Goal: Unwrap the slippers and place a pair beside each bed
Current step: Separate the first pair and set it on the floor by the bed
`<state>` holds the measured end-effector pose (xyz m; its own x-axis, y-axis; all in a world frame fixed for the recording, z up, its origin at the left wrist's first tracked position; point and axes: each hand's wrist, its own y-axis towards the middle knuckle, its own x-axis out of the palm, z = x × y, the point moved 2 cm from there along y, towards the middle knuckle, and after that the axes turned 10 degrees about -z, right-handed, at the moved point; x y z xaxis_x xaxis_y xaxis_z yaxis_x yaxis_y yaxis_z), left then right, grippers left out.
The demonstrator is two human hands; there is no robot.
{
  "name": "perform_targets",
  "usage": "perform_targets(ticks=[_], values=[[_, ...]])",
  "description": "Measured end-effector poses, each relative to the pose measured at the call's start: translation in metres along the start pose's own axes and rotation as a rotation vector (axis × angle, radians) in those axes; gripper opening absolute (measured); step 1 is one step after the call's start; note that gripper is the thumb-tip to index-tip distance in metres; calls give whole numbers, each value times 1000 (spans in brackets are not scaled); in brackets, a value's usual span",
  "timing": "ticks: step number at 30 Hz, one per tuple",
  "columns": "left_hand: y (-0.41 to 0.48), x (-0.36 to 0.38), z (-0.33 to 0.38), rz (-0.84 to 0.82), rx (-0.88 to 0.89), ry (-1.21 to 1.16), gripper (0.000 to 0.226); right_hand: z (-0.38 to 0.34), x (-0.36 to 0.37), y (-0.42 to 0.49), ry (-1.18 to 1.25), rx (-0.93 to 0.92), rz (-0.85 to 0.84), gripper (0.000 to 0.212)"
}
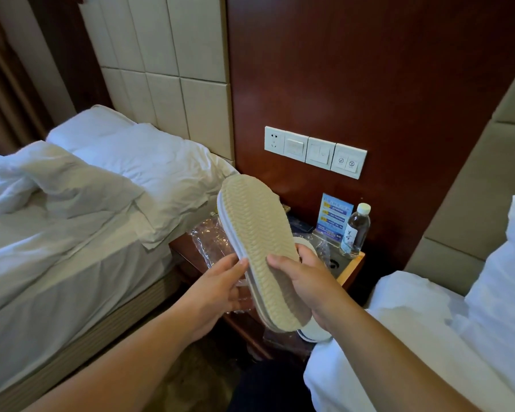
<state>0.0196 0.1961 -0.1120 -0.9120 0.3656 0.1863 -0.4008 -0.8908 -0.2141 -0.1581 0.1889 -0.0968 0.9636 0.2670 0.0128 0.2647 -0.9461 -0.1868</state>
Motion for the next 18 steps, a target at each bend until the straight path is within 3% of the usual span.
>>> perform_targets(ticks=[5,12,15,18], values=[[-21,-6,7,26,44,20,23,-18,18,-14,-173,-83,75,64],[-43,-2,26,84,151,155,21,-39,44,-25,-645,-211,57,126],[-50,-5,33,107,183,188,21,-53,50,-32,-715,-227,94,127],[-55,-13,37,116,188,201,21,-62,52,-37,-644,-264,72,102]])
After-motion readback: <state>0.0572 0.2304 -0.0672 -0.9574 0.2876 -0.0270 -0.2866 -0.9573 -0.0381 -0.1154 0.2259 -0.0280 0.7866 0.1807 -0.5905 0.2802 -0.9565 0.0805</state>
